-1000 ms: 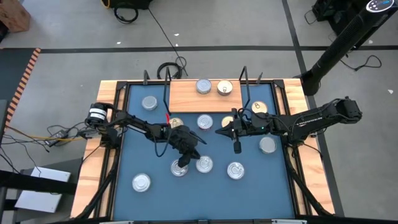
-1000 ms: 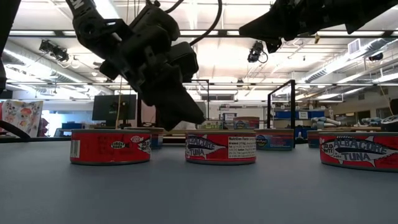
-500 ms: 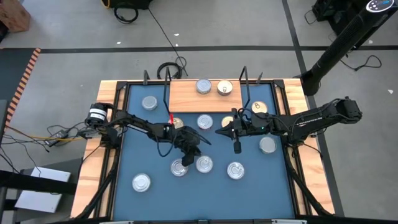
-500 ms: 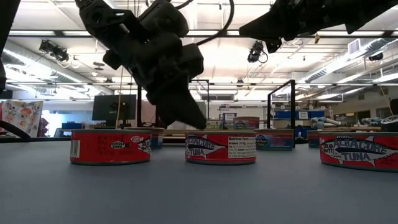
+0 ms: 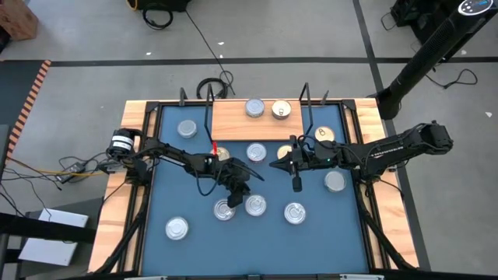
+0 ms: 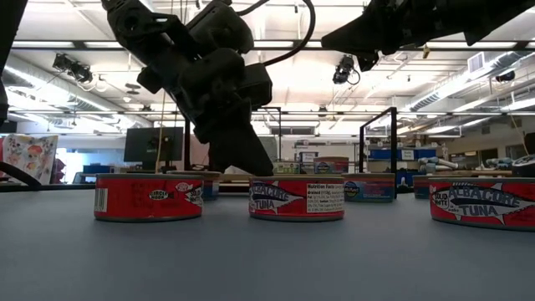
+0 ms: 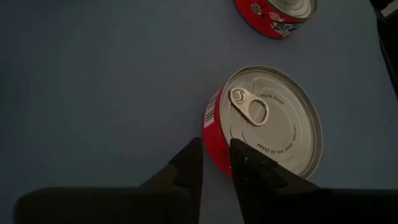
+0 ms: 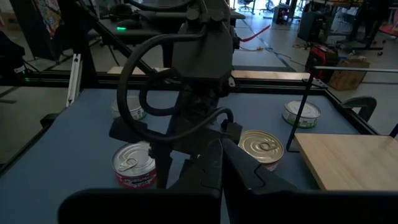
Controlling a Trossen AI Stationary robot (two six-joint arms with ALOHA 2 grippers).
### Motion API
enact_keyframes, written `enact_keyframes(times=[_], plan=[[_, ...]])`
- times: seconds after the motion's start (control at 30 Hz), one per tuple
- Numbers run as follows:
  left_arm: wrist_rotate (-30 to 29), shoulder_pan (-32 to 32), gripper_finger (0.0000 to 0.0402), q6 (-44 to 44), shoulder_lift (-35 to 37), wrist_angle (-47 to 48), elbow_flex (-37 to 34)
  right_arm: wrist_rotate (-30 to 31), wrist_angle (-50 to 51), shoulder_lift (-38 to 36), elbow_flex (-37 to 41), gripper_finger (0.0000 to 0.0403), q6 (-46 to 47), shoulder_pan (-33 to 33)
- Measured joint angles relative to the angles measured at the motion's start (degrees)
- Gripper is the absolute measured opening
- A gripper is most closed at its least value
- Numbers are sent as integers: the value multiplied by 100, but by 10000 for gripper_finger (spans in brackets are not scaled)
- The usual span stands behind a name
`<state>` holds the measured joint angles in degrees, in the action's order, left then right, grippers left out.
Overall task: Stack canned seafood by type on shelf
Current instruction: Put the red tuna can on the shelf
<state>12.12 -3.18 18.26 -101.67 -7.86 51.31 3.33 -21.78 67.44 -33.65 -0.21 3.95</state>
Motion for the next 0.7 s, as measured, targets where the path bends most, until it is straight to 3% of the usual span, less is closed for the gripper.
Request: enact_keyframes(times=[0.47,0.7], plan=[[-48,0,144,321,0,-116,0,0,1,0,0,11,0,0],[-231,0,145,325,0,-118,0,0,2,0,0,11,0,0]])
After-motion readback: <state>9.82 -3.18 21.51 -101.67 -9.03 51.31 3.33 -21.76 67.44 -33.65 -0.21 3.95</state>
